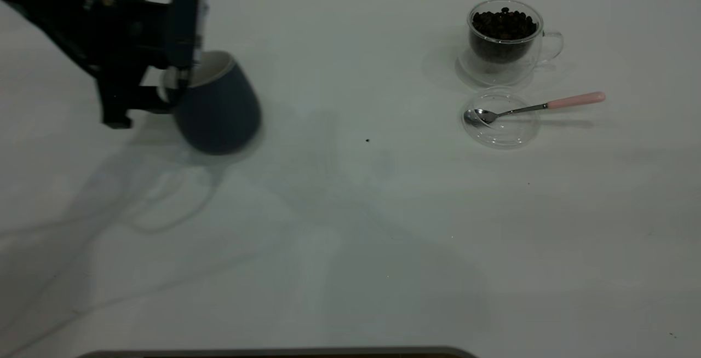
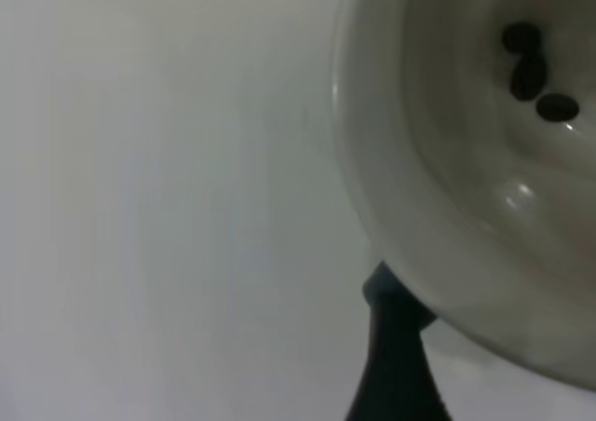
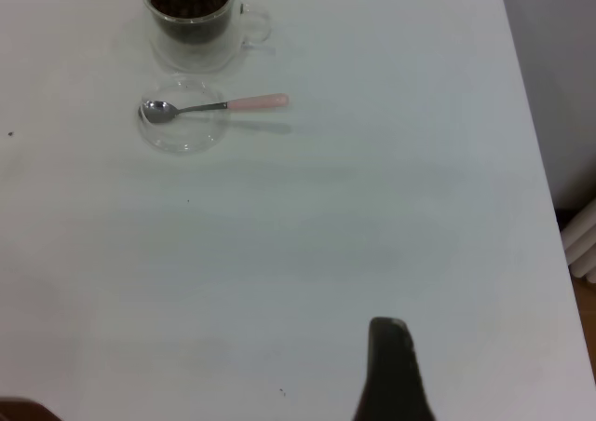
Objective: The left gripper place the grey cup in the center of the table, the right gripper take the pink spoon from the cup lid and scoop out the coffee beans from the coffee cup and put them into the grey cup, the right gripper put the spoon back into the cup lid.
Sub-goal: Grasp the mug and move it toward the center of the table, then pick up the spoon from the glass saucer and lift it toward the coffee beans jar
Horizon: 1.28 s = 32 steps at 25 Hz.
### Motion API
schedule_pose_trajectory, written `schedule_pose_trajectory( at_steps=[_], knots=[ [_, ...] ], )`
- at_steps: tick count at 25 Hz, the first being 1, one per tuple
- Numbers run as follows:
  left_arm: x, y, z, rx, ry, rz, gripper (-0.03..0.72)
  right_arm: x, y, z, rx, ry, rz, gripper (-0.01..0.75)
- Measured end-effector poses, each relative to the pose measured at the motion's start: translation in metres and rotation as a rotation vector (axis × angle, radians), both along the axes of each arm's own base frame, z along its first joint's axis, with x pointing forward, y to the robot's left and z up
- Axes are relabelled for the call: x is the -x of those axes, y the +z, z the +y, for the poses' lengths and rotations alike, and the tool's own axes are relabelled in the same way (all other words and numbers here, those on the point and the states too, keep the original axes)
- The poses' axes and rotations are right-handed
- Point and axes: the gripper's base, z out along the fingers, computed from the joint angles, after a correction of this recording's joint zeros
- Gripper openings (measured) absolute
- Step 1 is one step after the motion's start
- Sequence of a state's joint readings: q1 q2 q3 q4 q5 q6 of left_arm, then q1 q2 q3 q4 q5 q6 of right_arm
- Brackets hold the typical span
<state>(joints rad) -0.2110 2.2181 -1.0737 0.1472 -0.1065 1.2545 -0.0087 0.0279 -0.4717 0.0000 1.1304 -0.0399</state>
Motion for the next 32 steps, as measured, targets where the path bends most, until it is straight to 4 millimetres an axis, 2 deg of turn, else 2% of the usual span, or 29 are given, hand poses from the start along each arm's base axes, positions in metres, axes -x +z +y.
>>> schedule_pose_trajectory(
  at_steps=[6, 10, 23, 25, 28, 32],
  knots=[
    [0.007, 0.002, -0.044, 0.058, -0.048, -0.041, 0.586, 0.0, 0.0, 0.0, 0.0, 0.0, 0.0, 0.586],
    [0.013, 0.002, -0.065, 0.086, -0.069, -0.045, 0.586, 0.0, 0.0, 0.0, 0.0, 0.0, 0.0, 0.586],
    [0.005, 0.022, -0.102, 0.225, 0.031, -0.086, 0.586, 0.0, 0.0, 0.0, 0.001, 0.0, 0.0, 0.586],
    [0.006, 0.035, -0.103, 0.238, 0.051, -0.091, 0.586, 0.0, 0.0, 0.0, 0.0, 0.0, 0.0, 0.586],
    [0.008, 0.07, -0.101, 0.287, 0.129, -0.089, 0.586, 0.0, 0.0, 0.0, 0.0, 0.0, 0.0, 0.586],
    [0.023, 0.133, -0.097, 0.378, 0.238, -0.049, 0.586, 0.0, 0.0, 0.0, 0.0, 0.0, 0.0, 0.586]
  ],
)
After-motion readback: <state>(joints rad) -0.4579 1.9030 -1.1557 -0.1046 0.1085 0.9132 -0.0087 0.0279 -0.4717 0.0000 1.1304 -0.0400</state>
